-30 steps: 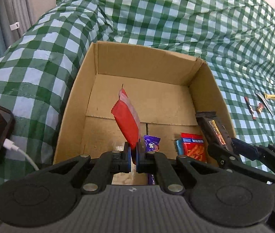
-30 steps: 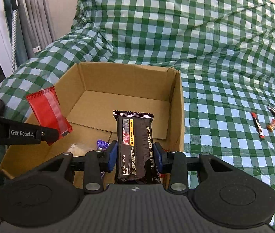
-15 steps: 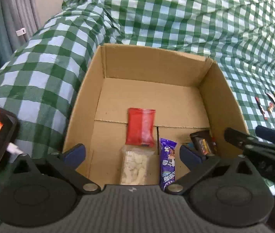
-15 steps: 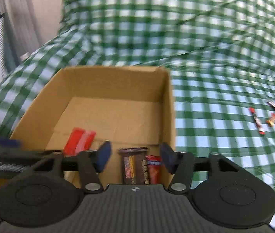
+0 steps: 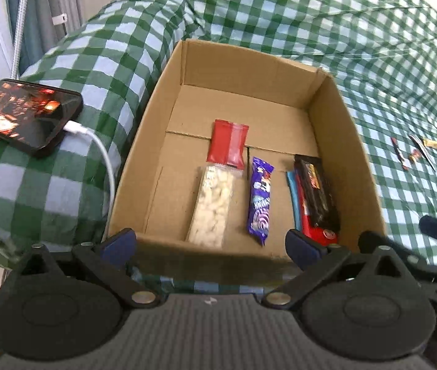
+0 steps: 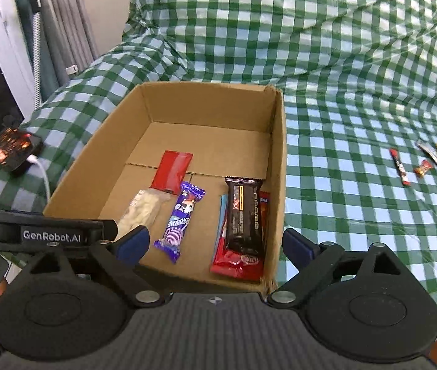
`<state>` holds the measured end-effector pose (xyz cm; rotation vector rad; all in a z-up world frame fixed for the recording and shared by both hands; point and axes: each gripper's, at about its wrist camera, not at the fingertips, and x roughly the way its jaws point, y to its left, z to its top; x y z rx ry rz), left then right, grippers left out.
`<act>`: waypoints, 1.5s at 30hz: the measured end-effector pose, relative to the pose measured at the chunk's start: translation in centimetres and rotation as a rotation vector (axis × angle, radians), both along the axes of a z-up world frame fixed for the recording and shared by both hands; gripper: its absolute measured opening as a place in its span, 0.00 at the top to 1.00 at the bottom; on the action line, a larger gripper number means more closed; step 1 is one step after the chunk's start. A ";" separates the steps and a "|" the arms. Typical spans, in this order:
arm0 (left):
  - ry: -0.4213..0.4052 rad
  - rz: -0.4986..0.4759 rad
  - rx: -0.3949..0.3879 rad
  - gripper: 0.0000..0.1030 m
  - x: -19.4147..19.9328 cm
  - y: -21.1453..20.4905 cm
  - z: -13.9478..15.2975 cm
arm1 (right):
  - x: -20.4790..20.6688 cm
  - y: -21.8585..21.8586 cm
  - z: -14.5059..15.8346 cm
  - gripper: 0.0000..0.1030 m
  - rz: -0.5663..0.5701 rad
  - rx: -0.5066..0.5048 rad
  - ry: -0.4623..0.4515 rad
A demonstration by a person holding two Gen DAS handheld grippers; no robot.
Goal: Organize snacks
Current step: 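Pull both tools back from the box toward the remaining snacks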
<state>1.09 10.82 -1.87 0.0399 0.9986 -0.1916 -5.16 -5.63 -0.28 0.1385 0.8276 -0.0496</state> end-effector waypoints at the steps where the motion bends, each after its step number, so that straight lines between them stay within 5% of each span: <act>1: -0.019 0.000 0.005 0.00 -0.6 0.1 0.3 | -0.5 0.1 0.4 0.08 -0.006 -0.006 -0.010; 19: -0.158 0.017 0.026 0.00 -7.4 1.1 5.0 | -7.7 2.2 4.4 0.05 -0.031 -0.006 -0.163; 45: -0.200 -0.025 0.067 0.00 -10.8 -0.9 7.7 | -12.2 0.2 6.1 0.01 -0.049 0.027 -0.285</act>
